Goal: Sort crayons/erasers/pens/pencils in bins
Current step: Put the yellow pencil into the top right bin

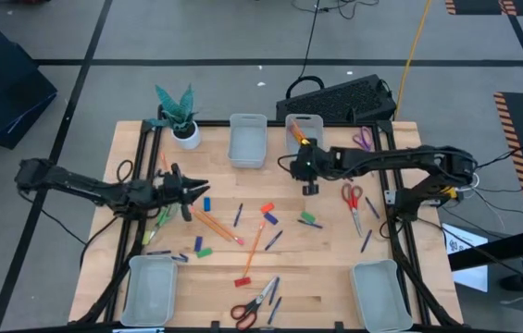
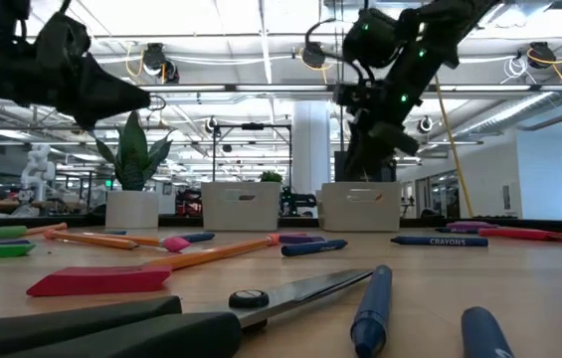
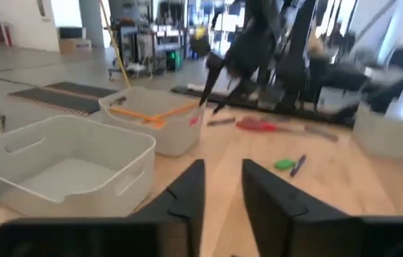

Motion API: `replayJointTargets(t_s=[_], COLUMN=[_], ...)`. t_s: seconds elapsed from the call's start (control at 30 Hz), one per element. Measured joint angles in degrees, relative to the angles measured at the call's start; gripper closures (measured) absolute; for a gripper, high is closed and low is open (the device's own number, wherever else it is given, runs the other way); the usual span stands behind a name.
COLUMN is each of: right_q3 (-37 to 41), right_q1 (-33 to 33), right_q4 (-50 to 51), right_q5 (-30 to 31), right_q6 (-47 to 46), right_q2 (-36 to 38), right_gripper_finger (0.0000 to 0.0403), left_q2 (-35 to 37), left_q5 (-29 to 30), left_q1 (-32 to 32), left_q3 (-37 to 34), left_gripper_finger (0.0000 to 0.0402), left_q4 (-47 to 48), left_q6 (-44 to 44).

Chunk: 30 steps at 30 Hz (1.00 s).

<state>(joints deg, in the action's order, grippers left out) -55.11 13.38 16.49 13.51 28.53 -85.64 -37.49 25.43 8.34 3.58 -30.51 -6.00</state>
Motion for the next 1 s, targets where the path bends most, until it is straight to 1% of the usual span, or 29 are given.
replayJointTargets(t_s=[0.07,0.13,0.23,0.37,0.43,0.57,0.7,0.87,1.0], right_q3=[0.00,0.00,0.00,0.00,0.00,1.44,3.03,4.33,5.16], right_q1=[-2.05,-4.49,-8.42,-13.24,-15.42,-18.56,-20.77,-22.04,-22.11], right_q4=[0.31,0.28,-0.06,-0.28,-0.17,-4.98,-8.87,-9.04,-9.59], right_q5=[-0.13,-0.16,-0.26,-0.57,-1.17,-3.54,-3.23,-3.26,-3.20], right_q6=[-1.12,-2.18,-4.18,-8.02,-9.25,-9.87,-9.88,-9.88,-11.05], right_q2=[1.83,3.55,5.66,6.56,6.33,5.79,5.80,5.78,5.78], right_gripper_finger=[0.0293,0.0293,0.0293,0.0293,0.0293,0.0293,0.0293,0.0293,0.0293], left_q2=[-3.58,-7.68,-14.39,-23.73,-28.18,-36.32,-42.77,-48.99,-53.32], left_q5=[-0.25,-1.61,-6.33,-13.55,-15.89,-18.72,-21.46,-27.05,-27.91], left_q1=[0.00,0.04,0.63,2.10,2.57,2.13,1.81,1.86,2.93], left_q3=[2.51,6.71,15.04,24.79,28.51,34.62,38.53,41.73,44.60], left_gripper_finger=[0.0272,0.0252,0.0241,0.0247,0.0256,0.0277,0.0293,0.0303,0.0304], left_q4=[1.67,5.19,15.31,30.02,35.26,43.16,47.09,46.81,47.00], left_q6=[1.06,1.73,1.78,1.40,1.50,0.24,0.94,2.65,4.06])
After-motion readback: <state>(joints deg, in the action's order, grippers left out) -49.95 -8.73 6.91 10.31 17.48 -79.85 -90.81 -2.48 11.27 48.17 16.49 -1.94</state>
